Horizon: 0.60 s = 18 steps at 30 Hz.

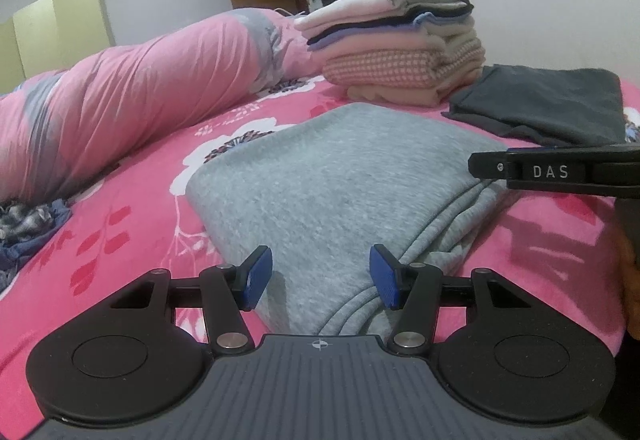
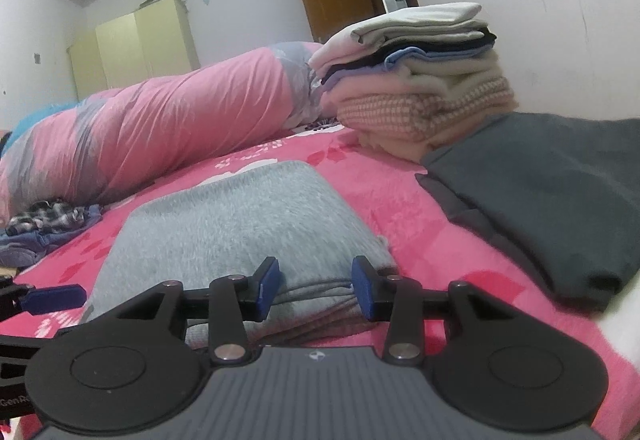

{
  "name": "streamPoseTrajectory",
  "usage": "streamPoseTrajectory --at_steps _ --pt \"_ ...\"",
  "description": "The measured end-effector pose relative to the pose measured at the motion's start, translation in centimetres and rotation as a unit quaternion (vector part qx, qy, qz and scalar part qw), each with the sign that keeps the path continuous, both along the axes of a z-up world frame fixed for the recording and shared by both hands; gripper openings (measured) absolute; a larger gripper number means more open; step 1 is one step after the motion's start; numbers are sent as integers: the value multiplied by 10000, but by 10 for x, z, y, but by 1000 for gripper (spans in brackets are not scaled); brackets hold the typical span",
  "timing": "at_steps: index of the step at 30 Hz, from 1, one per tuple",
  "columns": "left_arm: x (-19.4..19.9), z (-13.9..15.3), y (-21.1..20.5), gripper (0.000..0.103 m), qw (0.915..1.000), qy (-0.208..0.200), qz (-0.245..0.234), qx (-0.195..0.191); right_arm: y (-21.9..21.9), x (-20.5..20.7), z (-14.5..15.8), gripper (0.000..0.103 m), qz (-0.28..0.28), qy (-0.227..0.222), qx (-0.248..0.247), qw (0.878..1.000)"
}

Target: Fold clothes

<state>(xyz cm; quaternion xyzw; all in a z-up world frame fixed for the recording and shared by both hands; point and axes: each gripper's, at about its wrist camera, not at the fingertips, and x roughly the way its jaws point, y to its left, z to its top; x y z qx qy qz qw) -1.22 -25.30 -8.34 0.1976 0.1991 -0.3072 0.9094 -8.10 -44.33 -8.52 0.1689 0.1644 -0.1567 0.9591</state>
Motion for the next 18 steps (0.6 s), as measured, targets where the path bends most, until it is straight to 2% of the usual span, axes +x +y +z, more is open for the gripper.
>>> streamPoseTrajectory --at_steps 11,18 --pt "2 0 0 54 10000 54 22 -26 2 0 0 43 -21 -21 -8 10000" --pt "3 -3 6 54 9987 256 193 -388 1 0 0 43 -21 -32 -13 10000"
